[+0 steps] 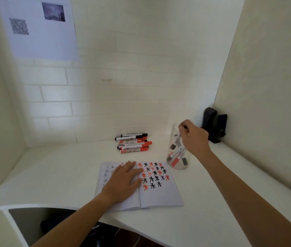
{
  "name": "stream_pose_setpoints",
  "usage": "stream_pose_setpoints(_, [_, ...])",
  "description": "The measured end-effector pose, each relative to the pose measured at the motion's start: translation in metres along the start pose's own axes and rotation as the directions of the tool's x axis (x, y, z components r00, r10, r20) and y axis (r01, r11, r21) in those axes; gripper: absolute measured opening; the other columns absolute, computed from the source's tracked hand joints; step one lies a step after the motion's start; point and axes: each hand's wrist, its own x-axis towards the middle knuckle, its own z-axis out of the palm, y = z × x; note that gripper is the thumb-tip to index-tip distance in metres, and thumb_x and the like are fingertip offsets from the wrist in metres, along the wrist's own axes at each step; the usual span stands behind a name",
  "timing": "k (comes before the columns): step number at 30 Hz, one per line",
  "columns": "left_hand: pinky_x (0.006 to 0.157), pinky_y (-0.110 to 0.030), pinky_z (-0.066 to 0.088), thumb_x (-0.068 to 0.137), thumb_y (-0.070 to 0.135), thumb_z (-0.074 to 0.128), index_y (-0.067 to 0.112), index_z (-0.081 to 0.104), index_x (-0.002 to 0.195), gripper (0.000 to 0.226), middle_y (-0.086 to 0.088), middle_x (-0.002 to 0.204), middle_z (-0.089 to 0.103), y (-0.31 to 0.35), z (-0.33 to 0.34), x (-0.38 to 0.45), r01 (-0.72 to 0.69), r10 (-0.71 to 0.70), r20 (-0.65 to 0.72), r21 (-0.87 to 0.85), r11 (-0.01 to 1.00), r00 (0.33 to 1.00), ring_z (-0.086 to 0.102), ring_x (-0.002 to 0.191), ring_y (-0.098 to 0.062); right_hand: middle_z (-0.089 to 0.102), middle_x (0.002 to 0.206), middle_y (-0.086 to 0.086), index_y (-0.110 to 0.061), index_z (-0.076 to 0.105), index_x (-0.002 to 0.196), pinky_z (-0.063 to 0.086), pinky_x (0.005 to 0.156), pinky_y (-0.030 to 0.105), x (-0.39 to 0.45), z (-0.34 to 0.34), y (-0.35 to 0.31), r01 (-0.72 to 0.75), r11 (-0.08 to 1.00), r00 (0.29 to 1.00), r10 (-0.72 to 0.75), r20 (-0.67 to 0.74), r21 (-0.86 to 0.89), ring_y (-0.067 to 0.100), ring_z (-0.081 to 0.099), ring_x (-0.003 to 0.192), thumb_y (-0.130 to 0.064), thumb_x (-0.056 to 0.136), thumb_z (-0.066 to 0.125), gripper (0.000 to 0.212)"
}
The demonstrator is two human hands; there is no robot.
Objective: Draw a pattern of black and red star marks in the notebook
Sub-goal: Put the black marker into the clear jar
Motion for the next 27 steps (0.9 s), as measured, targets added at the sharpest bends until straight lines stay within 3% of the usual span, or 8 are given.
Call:
stream_pose_setpoints(2, [0.122, -0.030, -0.003, 0.103, 0.056, 0.035, 0.042, 0.036, 0.152, 0.050, 0.012, 0.166, 0.016, 0.000, 0.000, 0.000, 0.001, -0.001, 0.002, -0.006, 1.000, 1.000, 0.002, 0.153, -0.006, 0.066, 0.074, -0.008, -0.023, 0.070, 0.094, 0.036, 0.110, 0.048, 0.000, 0.004, 0.001, -0.024, 0.989, 0.993, 0.040, 0.109, -0.144, 0.017, 0.063, 0.078, -0.045, 0.107, 0.043, 0.037])
stream_pose_setpoints(4, [0.124, -0.031, -0.002, 0.103, 0.056, 0.036, 0.042, 0.037, 0.152, 0.050, 0.012, 0.166, 0.017, 0.000, -0.001, -0.001, 0.001, -0.001, 0.004, -0.017, 1.000, 1.000, 0.003, 0.153, -0.006, 0.073, 0.090, -0.006, -0.025, 0.076, 0.101, 0.025, 0.117, 0.050, -0.001, 0.003, 0.000, -0.038, 0.985, 0.985, 0.065, 0.159, -0.166, 0.019, 0.065, 0.097, -0.051, 0.106, 0.040, 0.044])
stream_pose_setpoints(9, [0.123, -0.030, -0.001, 0.103, 0.054, 0.037, 0.042, 0.039, 0.151, 0.049, 0.012, 0.165, 0.019, 0.000, 0.000, -0.001, 0.004, -0.005, -0.023, -0.034, 0.999, 1.000, 0.005, 0.153, -0.005, 0.073, 0.112, 0.003, -0.017, 0.071, 0.113, 0.030, 0.113, 0.051, -0.010, 0.009, 0.000, 0.051, 0.983, 0.998, -0.056, -0.025, -0.179, 0.027, 0.065, 0.108, -0.035, 0.102, 0.052, 0.029])
stream_pose_setpoints(11, [0.123, -0.029, -0.001, 0.103, 0.053, 0.038, 0.042, 0.039, 0.150, 0.048, 0.013, 0.165, 0.020, 0.000, 0.001, -0.001, 0.005, -0.006, -0.031, -0.036, 0.999, 0.999, 0.006, 0.153, -0.005, 0.070, 0.108, 0.005, -0.013, 0.069, 0.106, 0.041, 0.104, 0.048, -0.018, 0.013, -0.006, 0.177, 0.967, 0.952, -0.215, -0.216, -0.183, 0.028, 0.064, 0.103, -0.023, 0.094, 0.054, 0.021])
stream_pose_setpoints(13, [0.123, -0.029, -0.001, 0.103, 0.053, 0.038, 0.042, 0.039, 0.150, 0.048, 0.013, 0.165, 0.021, 0.000, 0.002, -0.001, 0.006, -0.008, -0.036, -0.045, 0.999, 0.999, 0.006, 0.152, -0.004, 0.066, 0.106, 0.004, -0.011, 0.066, 0.103, 0.045, 0.095, 0.038, -0.024, 0.017, -0.020, 0.330, 0.934, 0.892, -0.356, -0.280, -0.136, 0.023, 0.059, 0.102, -0.013, 0.091, 0.054, 0.017])
stream_pose_setpoints(17, [0.125, -0.031, 0.002, 0.103, 0.053, 0.039, 0.042, 0.041, 0.149, 0.048, 0.013, 0.164, 0.023, 0.000, 0.003, 0.000, 0.009, -0.012, -0.054, -0.047, 0.999, 0.998, 0.008, 0.152, -0.004, 0.064, 0.103, 0.000, -0.011, 0.065, 0.103, 0.047, 0.087, 0.025, -0.036, 0.046, -0.049, 0.420, 0.906, 0.907, -0.418, -0.043, 0.056, 0.016, 0.058, 0.096, -0.005, 0.093, 0.059, 0.014])
stream_pose_setpoints(22, [0.125, -0.031, 0.002, 0.102, 0.054, 0.039, 0.042, 0.042, 0.148, 0.048, 0.011, 0.164, 0.025, 0.000, 0.003, 0.001, 0.012, -0.015, -0.071, -0.048, 0.999, 0.997, 0.010, 0.152, -0.006, 0.064, 0.111, 0.003, -0.013, 0.063, 0.117, 0.052, 0.086, 0.034, -0.025, 0.109, -0.057, 0.311, 0.950, 0.889, -0.303, 0.345, 0.034, 0.021, 0.058, 0.102, -0.013, 0.099, 0.050, 0.021])
stream_pose_setpoints(27, [0.125, -0.031, 0.002, 0.101, 0.053, 0.040, 0.042, 0.043, 0.148, 0.048, 0.010, 0.164, 0.025, -0.001, 0.003, 0.001, 0.008, -0.012, -0.079, -0.059, 0.998, 0.997, 0.012, 0.151, -0.006, 0.063, 0.134, 0.006, -0.016, 0.061, 0.136, 0.050, 0.101, 0.039, -0.004, 0.156, -0.056, 0.262, 0.965, 0.857, -0.218, 0.466, -0.030, 0.025, 0.058, 0.120, -0.012, 0.100, 0.053, 0.037])
